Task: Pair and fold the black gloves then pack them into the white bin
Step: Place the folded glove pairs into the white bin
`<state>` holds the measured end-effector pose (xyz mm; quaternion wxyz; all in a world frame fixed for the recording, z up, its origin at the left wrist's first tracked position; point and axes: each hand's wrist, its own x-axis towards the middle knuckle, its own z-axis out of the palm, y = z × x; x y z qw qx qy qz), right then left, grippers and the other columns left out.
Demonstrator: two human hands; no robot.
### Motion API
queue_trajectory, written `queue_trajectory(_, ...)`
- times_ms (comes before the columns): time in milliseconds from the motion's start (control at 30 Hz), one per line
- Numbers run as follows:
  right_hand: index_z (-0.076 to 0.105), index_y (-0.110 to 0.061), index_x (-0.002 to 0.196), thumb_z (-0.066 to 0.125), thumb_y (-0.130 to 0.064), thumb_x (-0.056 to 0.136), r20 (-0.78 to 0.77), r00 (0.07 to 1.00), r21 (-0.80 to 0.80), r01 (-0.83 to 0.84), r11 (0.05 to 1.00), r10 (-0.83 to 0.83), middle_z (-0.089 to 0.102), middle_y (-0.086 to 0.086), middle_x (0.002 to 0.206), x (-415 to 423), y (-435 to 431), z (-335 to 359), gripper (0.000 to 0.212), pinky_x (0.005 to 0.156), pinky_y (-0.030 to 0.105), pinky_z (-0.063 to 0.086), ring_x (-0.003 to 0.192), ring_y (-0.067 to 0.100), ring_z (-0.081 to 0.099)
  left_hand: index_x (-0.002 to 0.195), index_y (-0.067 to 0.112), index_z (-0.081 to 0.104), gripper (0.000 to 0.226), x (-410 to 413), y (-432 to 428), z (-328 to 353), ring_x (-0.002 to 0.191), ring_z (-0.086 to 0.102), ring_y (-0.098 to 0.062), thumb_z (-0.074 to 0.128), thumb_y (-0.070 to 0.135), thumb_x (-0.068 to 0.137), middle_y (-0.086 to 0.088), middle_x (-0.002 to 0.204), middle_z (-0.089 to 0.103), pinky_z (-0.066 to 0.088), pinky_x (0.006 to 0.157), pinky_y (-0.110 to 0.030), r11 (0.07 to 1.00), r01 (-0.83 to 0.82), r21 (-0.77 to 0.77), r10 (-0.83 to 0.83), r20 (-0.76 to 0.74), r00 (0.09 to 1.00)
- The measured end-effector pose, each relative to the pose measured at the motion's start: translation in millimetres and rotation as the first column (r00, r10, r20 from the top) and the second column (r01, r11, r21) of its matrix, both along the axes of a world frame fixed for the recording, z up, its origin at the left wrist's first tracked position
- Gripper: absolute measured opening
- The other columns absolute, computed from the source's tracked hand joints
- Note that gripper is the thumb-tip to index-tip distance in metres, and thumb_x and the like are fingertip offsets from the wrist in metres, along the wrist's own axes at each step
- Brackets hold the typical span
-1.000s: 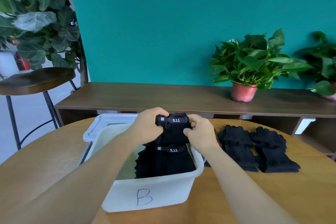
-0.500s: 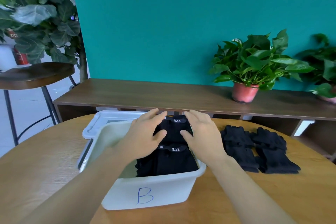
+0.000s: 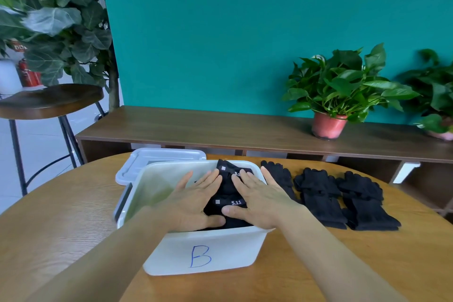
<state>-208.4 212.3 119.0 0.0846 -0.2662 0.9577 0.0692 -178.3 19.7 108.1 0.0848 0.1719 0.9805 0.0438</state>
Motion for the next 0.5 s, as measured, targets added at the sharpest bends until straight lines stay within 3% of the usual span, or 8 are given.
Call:
queue_trajectory(300,0.005,-0.022,0.158,0.011,-0.078,0.089,0.033,0.999,0.187,-0.008,0.982,0.001,0.009,0.003,0.165,-5.2,-7.7,-3.6,0.089,0.116,0.054,-0.019,0.151,0.016,0.005,0.155,0.02,-0.016,0.097,-11.2,-0.1,-16.9,0.147,-0.019,-0.004,0.044,0.065,0.093,0.007,0.161,-0.025,-0.021,0.117,-0.045,0.997,0.018,-0.076,-0.008,0.12,0.993)
queue_trajectory(500,0.003,-0.024,0.157,0.0,-0.08,0.085,0.036,0.999,0.268,-0.002,0.963,-0.008,0.007,0.002,0.165,-7.6,-12.4,-5.7,0.092,0.113,0.059,-0.019,0.151,0.017,0.003,0.155,0.02,-0.018,0.095,-12.2,-0.9,-17.1,0.147,-0.019,-0.005,0.043,0.062,0.095,0.007,0.161,-0.025,-0.021,0.117,-0.048,0.997,0.033,-0.074,-0.022,0.143,0.99)
